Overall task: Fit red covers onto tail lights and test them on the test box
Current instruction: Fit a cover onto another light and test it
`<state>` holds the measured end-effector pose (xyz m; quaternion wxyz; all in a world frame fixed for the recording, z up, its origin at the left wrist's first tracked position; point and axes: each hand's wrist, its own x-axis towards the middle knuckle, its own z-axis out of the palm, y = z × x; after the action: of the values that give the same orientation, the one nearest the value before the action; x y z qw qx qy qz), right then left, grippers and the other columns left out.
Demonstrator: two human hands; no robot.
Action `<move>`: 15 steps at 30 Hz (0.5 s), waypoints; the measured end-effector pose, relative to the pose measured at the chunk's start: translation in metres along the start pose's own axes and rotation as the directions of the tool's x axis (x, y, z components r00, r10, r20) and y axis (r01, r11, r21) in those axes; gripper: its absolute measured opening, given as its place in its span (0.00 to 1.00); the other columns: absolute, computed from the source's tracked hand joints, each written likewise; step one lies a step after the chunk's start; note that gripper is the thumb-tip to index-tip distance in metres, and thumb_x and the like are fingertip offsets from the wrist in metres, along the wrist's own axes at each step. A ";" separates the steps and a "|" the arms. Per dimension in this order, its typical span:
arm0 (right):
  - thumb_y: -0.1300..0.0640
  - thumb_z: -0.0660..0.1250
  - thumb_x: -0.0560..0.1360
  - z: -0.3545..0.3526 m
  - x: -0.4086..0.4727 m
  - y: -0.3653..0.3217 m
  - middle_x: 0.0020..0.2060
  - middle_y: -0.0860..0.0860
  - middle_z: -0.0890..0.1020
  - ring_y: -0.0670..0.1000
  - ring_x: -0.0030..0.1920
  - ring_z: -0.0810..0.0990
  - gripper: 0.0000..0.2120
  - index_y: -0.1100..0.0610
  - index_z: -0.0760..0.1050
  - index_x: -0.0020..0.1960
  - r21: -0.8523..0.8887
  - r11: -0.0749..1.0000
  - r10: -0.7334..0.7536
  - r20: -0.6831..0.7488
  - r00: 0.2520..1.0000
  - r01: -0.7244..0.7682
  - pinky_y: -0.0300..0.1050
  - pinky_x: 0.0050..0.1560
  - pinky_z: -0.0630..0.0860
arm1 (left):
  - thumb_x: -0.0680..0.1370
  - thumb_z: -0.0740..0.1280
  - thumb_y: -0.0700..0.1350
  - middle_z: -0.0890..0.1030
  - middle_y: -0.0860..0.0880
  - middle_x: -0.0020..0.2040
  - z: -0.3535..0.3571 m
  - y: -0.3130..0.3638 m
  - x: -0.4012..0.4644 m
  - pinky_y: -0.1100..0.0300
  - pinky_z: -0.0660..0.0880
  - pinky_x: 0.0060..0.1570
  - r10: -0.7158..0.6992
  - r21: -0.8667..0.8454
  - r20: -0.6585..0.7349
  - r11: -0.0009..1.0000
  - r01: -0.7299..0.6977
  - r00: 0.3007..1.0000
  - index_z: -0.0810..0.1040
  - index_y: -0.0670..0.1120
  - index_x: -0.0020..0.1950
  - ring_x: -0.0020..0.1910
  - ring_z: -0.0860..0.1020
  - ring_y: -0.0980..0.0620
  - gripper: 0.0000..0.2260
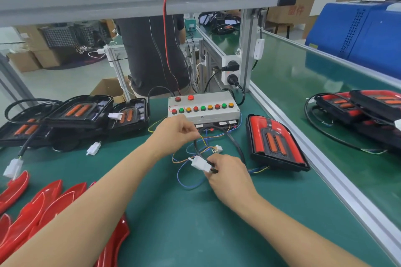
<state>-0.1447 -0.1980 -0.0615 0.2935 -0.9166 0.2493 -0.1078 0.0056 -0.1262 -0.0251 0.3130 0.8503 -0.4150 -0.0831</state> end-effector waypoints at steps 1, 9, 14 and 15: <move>0.58 0.61 0.76 -0.001 -0.002 0.001 0.34 0.52 0.73 0.58 0.39 0.70 0.05 0.53 0.74 0.42 0.015 1.000 -0.010 -0.008 1.000 0.010 0.47 0.36 0.65 | 0.74 0.71 0.43 0.78 0.48 0.41 0.000 0.002 0.000 0.57 0.72 0.47 0.023 0.021 -0.056 1.000 -0.022 0.998 0.82 0.47 0.40 0.42 0.75 0.49 0.03; 0.61 0.66 0.76 -0.010 -0.002 0.012 0.21 0.45 0.68 0.47 0.27 0.60 0.25 0.47 0.58 0.25 0.322 0.942 -0.031 -0.206 0.978 0.098 0.41 0.28 0.56 | 0.73 0.70 0.42 0.71 0.51 0.39 -0.006 0.017 -0.020 0.55 0.70 0.41 0.258 0.139 -0.544 0.966 -0.218 0.798 0.74 0.45 0.39 0.37 0.69 0.53 0.07; 0.60 0.64 0.75 -0.004 -0.006 0.009 0.26 0.49 0.69 0.55 0.34 0.65 0.14 0.52 0.69 0.31 0.086 0.991 -0.096 -0.085 0.992 0.103 0.47 0.32 0.60 | 0.72 0.70 0.43 0.74 0.57 0.35 -0.008 0.035 -0.014 0.59 0.69 0.41 0.402 0.221 -0.246 0.909 -0.353 0.882 0.78 0.46 0.41 0.36 0.69 0.58 0.02; 0.60 0.63 0.75 -0.002 -0.009 0.008 0.29 0.50 0.74 0.55 0.36 0.67 0.08 0.53 0.74 0.37 0.048 0.993 -0.107 -0.058 0.993 0.110 0.48 0.34 0.62 | 0.72 0.70 0.43 0.78 0.56 0.37 -0.005 0.039 -0.006 0.57 0.71 0.45 0.382 0.263 -0.085 0.899 -0.349 0.920 0.80 0.46 0.44 0.39 0.73 0.56 0.02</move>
<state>-0.1562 -0.2001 -0.0654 0.3036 -0.9176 0.2044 -0.1550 -0.0213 -0.1375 0.0012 0.2438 0.7925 -0.5523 0.0861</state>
